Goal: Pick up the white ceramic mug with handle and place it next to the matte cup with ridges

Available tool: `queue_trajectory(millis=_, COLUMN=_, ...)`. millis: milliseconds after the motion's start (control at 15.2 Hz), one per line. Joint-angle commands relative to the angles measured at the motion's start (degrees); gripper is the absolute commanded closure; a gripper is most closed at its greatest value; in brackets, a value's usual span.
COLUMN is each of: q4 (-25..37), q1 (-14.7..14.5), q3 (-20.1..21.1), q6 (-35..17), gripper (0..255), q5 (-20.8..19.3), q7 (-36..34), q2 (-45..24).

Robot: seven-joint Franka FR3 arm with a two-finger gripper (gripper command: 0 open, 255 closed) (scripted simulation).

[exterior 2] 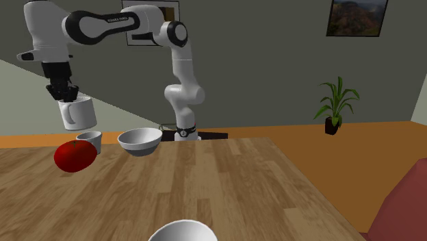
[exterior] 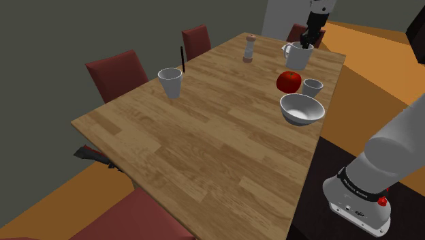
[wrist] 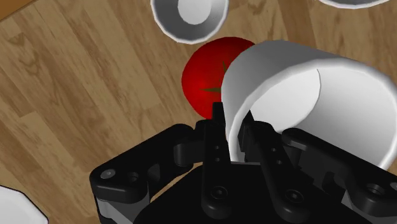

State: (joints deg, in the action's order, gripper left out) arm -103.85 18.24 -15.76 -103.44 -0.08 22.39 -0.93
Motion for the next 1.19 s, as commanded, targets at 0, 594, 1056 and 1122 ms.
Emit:
queue_trajectory(millis=0, q4=3.88, q1=1.27, q3=-1.19, q6=0.80, gripper=255, q5=0.88, q7=2.72, q2=-3.18)
queue_trajectory(millis=594, q4=29.38, q1=9.60, q3=-4.09, q6=8.14, gripper=255, q5=7.20, q7=13.10, q2=-22.38)
queue_trajectory(millis=1056, q4=39.20, q1=13.69, q3=-3.94, q6=9.76, gripper=255, q5=9.64, q7=15.78, q2=-30.84)
queue_trajectory(millis=1122, q4=38.16, q1=13.55, q3=-3.94, q6=8.89, gripper=255, q5=9.61, q7=15.81, q2=-30.68)
